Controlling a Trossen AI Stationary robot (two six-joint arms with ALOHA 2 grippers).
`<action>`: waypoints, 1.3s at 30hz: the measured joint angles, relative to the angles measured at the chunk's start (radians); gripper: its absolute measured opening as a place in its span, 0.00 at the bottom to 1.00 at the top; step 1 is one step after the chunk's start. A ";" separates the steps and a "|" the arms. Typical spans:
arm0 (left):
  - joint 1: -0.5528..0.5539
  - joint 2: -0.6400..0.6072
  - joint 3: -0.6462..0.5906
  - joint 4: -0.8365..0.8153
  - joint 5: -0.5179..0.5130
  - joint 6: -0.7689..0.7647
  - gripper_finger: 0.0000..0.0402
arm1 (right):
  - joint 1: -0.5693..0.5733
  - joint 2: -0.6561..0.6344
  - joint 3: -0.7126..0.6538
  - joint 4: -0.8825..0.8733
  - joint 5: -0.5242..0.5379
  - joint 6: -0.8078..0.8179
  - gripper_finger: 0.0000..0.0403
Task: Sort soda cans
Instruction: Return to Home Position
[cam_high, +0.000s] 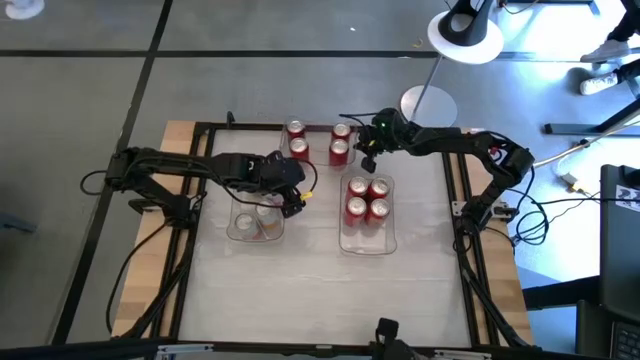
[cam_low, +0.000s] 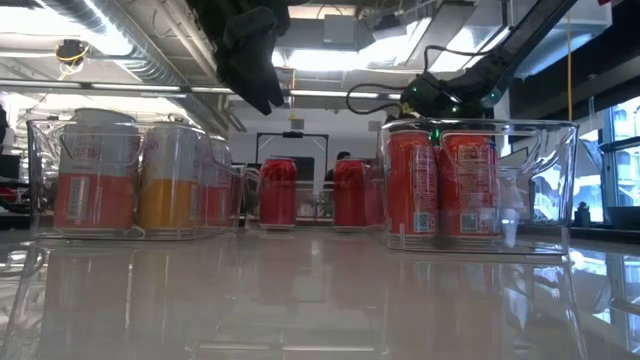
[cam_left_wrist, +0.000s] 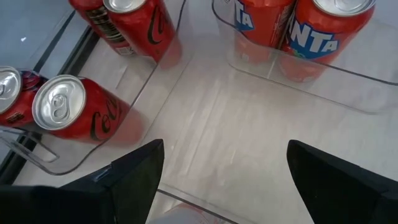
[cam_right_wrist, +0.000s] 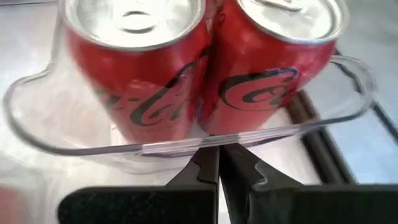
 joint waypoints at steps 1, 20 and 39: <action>0.000 0.000 0.000 0.000 0.000 0.000 0.81 | -0.002 0.000 -0.001 0.008 0.012 0.000 0.02; -0.002 0.000 0.000 0.000 0.000 -0.021 0.81 | -0.002 0.039 0.006 0.099 0.108 0.010 0.02; -0.031 -0.325 -0.136 0.089 0.014 0.134 0.31 | 0.145 -0.641 0.125 -0.673 0.072 0.269 0.02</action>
